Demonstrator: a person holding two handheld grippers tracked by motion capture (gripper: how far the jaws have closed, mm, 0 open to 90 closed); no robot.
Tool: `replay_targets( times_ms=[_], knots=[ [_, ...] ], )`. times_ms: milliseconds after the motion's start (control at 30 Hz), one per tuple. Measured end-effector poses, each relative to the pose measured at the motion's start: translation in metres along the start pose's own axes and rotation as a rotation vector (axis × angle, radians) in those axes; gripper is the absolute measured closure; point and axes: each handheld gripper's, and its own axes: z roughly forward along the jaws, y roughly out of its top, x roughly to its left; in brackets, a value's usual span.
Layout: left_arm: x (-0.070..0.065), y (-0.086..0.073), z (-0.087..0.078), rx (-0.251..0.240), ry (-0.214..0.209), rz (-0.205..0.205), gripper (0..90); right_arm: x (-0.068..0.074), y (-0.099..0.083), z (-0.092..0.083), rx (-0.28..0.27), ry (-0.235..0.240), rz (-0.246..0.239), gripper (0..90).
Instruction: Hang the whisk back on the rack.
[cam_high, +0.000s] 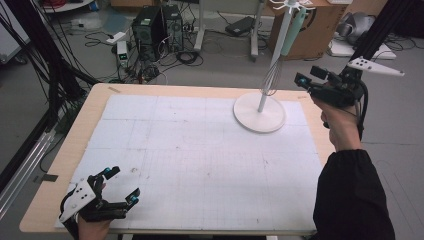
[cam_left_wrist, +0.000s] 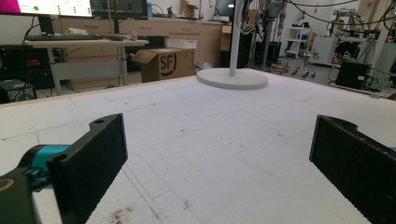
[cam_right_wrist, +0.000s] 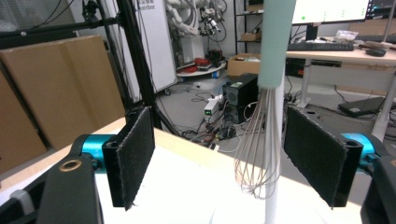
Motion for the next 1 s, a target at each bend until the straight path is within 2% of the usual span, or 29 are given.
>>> replay_targets(
  times_ms=[200, 333, 533, 900, 1000],
  knots=[
    [-0.002, 0.001, 0.000, -0.005, 0.002, 0.003, 4.7, 0.014, -0.020, -0.010, -0.012, 0.013, -0.020, 24.5],
    [-0.002, 0.001, -0.001, -0.011, 0.005, 0.007, 4.7, 0.022, -0.031, -0.014, 0.000, 0.024, -0.019, 22.6],
    [-0.002, 0.002, -0.001, -0.013, 0.005, 0.012, 4.7, 0.033, -0.046, -0.020, -0.016, 0.034, -0.016, 21.7],
    [-0.004, 0.003, -0.001, -0.014, 0.001, 0.020, 4.7, 0.045, -0.071, -0.030, -0.037, 0.049, -0.009, 20.3],
    [-0.005, 0.003, -0.001, -0.017, 0.001, 0.022, 4.7, 0.047, -0.076, -0.033, -0.040, 0.052, -0.021, 20.3]
  ],
)
